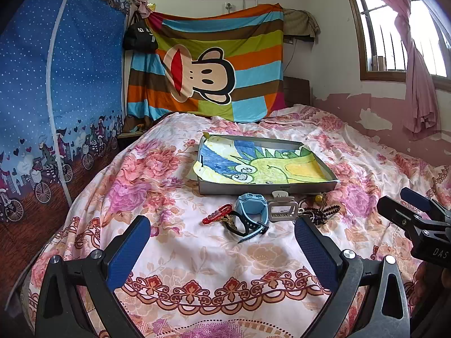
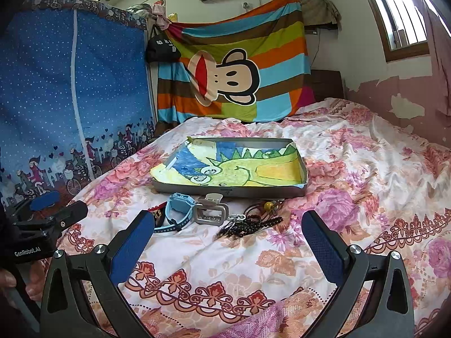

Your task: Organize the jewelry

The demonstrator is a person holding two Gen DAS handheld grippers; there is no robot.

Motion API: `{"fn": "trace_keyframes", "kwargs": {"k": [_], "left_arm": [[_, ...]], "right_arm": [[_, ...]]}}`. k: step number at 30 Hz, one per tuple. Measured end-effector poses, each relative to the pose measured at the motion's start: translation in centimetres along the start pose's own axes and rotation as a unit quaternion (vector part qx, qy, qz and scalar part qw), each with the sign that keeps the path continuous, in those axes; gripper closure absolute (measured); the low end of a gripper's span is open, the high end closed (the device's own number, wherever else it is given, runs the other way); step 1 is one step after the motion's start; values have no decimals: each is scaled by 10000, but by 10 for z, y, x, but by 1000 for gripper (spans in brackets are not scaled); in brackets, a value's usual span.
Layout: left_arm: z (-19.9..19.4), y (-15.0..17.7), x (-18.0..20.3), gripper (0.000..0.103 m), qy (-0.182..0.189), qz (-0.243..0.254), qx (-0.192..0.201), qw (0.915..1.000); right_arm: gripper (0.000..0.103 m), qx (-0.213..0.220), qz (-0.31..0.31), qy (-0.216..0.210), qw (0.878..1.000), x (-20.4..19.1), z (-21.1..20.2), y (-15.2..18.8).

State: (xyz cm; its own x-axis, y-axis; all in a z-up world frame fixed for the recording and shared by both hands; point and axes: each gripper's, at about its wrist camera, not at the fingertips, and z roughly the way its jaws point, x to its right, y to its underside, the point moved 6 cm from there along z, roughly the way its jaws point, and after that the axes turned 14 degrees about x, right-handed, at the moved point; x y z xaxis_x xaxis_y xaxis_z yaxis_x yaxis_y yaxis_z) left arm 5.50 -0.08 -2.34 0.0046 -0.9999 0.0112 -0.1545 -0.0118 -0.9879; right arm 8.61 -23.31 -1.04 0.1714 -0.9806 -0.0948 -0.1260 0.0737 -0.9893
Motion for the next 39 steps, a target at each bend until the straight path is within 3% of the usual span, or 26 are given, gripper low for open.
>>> {"fn": "trace_keyframes", "kwargs": {"k": [39], "left_arm": [[0, -2, 2, 0, -9, 16, -13, 10000]], "right_arm": [[1, -13, 64, 8, 10000, -7, 3, 2]]}}
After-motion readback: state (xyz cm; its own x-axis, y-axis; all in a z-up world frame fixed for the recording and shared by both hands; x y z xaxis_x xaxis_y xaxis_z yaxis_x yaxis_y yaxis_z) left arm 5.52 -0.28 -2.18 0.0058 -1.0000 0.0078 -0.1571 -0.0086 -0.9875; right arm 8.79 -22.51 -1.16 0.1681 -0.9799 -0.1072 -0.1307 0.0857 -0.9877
